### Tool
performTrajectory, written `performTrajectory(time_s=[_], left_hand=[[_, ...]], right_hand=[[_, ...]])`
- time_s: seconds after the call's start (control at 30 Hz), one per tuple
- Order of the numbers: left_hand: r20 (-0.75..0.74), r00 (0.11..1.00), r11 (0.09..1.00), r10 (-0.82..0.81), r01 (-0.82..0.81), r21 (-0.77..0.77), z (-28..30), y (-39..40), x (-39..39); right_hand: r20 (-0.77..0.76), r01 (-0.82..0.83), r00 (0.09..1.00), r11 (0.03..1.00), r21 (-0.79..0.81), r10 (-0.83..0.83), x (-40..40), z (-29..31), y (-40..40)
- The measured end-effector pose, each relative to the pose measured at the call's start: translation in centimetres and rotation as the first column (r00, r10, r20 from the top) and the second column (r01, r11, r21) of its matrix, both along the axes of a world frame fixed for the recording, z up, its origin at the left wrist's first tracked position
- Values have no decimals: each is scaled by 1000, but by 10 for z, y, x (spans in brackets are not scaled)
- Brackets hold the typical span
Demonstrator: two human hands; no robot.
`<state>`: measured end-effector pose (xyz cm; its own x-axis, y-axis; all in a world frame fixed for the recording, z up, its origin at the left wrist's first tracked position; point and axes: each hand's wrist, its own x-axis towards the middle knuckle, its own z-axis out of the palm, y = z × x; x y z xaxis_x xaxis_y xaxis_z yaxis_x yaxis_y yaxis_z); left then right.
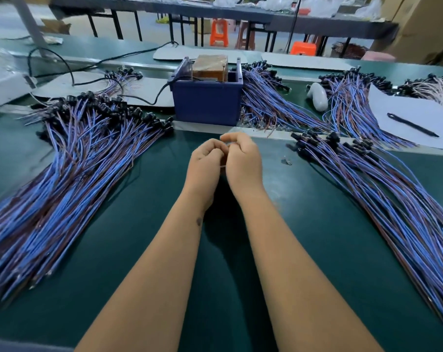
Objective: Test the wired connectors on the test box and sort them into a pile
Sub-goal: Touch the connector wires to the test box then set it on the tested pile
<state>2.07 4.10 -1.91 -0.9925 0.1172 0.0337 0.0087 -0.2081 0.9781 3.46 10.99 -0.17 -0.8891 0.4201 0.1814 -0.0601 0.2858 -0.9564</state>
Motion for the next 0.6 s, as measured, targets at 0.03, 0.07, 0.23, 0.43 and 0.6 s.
performTrajectory(time_s=[0.03, 0.07, 0.23, 0.43, 0.6], left_hand=[[8, 1000, 999, 2, -2, -39, -1, 0, -2], [5, 1000, 995, 2, -1, -98, -1, 0, -4], [-225, 965, 870, 136, -225, -439, 6, -10, -5], [-318, 908, 440, 271, -411, -798, 6, -52, -29], [-192, 940, 166, 281, -244, -955, 1, -62, -33]], right_hand=[[3, 21, 1000, 999, -30, -21, -1, -3, -3], [10, 44, 999, 999, -32, -43, -1, -6, -4], [2, 5, 1000, 1000, 19, -5, 0, -15, 5], [16, -66, 998, 996, 62, 65, 0, -20, 2], [5, -73, 997, 997, 32, 73, 0, -19, 3]])
